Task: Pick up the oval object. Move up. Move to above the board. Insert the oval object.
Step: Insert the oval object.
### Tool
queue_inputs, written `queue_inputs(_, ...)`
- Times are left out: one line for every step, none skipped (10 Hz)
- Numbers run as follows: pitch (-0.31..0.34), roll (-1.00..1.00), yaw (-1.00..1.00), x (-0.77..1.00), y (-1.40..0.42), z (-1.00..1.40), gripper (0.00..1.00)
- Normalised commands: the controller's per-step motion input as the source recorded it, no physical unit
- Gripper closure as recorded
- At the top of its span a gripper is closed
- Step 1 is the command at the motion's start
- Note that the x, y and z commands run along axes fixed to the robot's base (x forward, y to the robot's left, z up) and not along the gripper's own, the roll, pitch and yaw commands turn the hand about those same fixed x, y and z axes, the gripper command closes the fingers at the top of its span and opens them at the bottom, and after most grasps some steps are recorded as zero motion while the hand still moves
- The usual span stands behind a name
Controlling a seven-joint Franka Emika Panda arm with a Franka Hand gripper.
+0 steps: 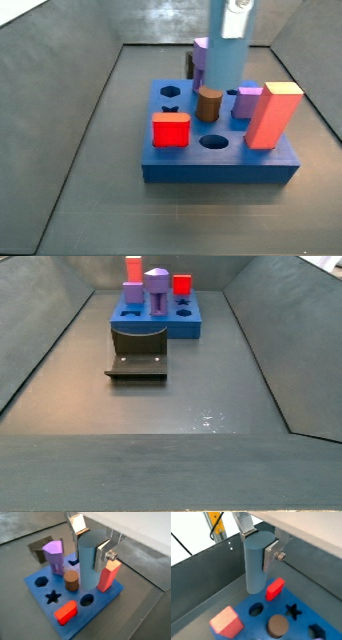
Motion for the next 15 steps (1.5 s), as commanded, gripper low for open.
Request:
queue_inputs(0.060,0.05,-0.27,0.59,-0.03,-0.36,1.00)
queue_inputs(0.133,0.15,-0.01,0.31,0.00,-0.58,1.00)
queue_inputs(0.187,0.22,0.00,0.29,0.00,-0.65,1.00)
queue_inputs(0.194,0.25,0.00,0.19,0.00,-0.57,1.00)
queue_inputs(0.150,0.19,0.00,0.14,-0.01,-0.62,1.00)
queue_inputs(0.067,0.06,-0.22,0.00,0.00,-0.56,1.00)
queue_inputs(0.033,0.01,-0.35,-0.10,0.00,-0.51,1.00)
queue_inputs(0.033,0.00,-0.50,-0.23,0.01,-0.37,1.00)
queue_inputs(0.000,-0.02,-0.45,-0.12,0.00,-0.32,1.00)
queue_inputs(-0.001,-0.05,-0.35,0.00,0.00,-0.28,1.00)
queue_inputs(-0.026,-0.06,-0.28,0.03,0.00,-0.25,1.00)
queue_inputs(-0.027,-0.06,-0.25,0.09,0.00,-0.27,1.00)
queue_inputs(0.000,0.00,-0.15,0.06,0.00,-0.33,1.00)
queue_inputs(0.010,0.01,-0.10,0.04,0.03,-0.30,1.00)
queue_inputs(0.011,0.00,-0.14,0.06,0.10,-0.26,1.00)
